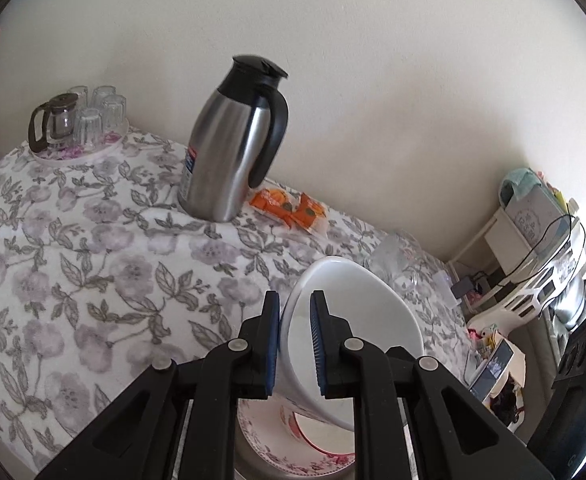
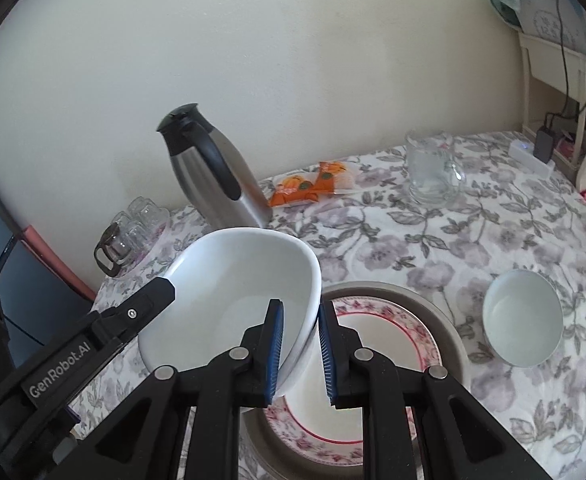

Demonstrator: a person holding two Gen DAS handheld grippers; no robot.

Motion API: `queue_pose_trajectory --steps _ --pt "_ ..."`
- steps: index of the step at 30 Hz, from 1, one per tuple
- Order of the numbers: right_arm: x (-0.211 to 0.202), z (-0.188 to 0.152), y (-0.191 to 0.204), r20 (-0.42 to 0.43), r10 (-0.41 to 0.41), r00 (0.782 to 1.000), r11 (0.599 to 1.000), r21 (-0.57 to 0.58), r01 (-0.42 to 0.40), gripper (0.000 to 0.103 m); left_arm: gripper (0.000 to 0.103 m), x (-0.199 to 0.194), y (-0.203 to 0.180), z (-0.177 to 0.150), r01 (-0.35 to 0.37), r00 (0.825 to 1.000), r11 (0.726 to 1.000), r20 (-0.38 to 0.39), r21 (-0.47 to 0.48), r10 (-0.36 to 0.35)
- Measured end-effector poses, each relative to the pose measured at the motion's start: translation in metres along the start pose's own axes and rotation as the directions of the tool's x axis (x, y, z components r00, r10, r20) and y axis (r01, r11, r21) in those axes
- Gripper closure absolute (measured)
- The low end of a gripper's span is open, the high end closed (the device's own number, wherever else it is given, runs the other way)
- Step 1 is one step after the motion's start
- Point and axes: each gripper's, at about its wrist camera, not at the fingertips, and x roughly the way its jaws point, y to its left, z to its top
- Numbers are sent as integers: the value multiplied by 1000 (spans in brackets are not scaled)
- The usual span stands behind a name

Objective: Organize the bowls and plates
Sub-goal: 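Carry the white square bowl with both grippers over the steel tray, then lower the square bowl into the red-rimmed bowl and open both grippers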

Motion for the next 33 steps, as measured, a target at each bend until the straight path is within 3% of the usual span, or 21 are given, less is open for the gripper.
queue_pose_trajectory --steps 11,33 --pt "-15 -2 -32 -1 -41 999 999 32 41 84 88 13 -30 -21 16 999 999 -47 36 -14" --pt "4 -19 -53 -85 -53 995 998 41 57 84 88 31 -33 -41 -16 993 1000 -115 24 19"
